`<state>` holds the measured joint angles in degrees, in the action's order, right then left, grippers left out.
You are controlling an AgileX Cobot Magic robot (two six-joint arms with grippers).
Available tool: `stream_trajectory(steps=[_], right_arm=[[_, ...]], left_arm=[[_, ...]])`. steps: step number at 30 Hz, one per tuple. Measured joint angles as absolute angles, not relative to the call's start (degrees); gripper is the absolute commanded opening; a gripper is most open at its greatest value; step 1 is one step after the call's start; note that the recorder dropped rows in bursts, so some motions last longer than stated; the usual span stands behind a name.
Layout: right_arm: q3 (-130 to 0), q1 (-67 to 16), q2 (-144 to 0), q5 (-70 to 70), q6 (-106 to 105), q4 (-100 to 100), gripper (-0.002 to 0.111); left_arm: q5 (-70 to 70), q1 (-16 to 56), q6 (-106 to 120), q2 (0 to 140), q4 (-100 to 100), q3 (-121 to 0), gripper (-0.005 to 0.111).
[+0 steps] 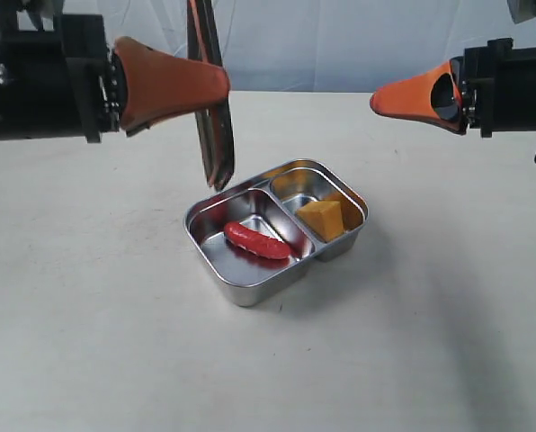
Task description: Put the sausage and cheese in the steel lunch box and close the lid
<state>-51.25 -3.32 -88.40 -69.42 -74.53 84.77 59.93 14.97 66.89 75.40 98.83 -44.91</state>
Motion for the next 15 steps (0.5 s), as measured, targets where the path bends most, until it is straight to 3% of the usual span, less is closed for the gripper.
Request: stream_trajectory(steps=[6, 15], right_arm=[[-51.25, -3.22, -89.27, -67.29, -72.77, 83.59, 0.0], [-47.47, -4.61, -93.03, -68.84, -75.75, 85.57, 0.0]], left_arm=[[56.25, 18.87, 67.29, 76.12, 98.83, -43.77, 0.0], [63.95, 19.47, 65.99, 76.12, 98.87, -52.56, 0.0]])
